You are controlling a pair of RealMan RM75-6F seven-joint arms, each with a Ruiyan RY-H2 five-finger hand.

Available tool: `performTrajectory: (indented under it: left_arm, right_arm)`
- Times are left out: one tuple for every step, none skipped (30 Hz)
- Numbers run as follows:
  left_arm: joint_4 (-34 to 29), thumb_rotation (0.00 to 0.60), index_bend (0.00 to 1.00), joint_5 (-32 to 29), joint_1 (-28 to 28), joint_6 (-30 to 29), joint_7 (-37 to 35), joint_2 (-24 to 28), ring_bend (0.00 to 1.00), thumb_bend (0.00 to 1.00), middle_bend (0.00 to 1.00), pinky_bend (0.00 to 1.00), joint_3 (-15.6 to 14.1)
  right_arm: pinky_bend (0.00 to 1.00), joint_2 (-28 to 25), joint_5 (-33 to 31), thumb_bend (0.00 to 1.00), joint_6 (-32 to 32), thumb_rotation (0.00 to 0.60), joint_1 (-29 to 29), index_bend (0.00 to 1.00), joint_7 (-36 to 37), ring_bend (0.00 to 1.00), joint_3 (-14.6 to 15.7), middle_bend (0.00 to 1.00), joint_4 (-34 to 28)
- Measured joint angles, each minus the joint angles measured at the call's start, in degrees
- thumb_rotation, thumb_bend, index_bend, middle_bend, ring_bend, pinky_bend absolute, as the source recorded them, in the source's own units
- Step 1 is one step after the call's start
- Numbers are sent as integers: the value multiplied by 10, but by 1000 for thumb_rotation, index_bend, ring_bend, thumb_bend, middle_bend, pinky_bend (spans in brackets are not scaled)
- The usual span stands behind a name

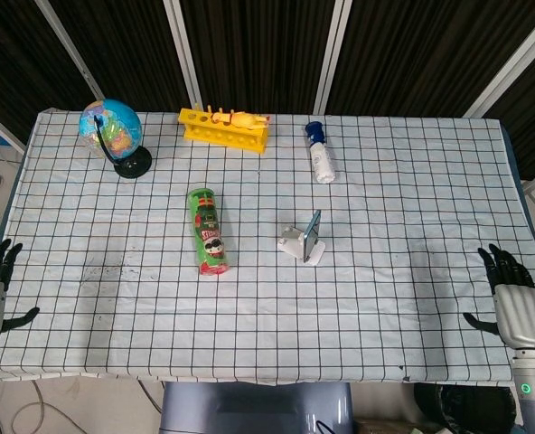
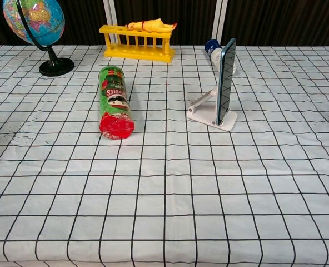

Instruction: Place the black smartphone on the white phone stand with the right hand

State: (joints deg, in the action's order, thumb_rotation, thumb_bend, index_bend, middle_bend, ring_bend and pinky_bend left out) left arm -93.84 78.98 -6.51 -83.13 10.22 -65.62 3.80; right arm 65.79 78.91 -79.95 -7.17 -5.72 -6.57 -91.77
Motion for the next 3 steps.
performTrajectory:
  left_arm:
    - [0,600,0,1,0,0,0,0,0,0,0,0,0]
    - [1,600,0,2,0,-1,0,0,0,0,0,0,0]
    - [1,600,0,3,0,-2,-1,0,0,0,0,0,0]
  right_arm:
    - [143,2,1,73,-7,600,2,0,-12,0,1,0,3]
    - [143,5,2,73,-12,600,3,0,-19,0,1,0,5]
    - [143,8,4,73,-17,600,4,0,-24,0,2,0,7]
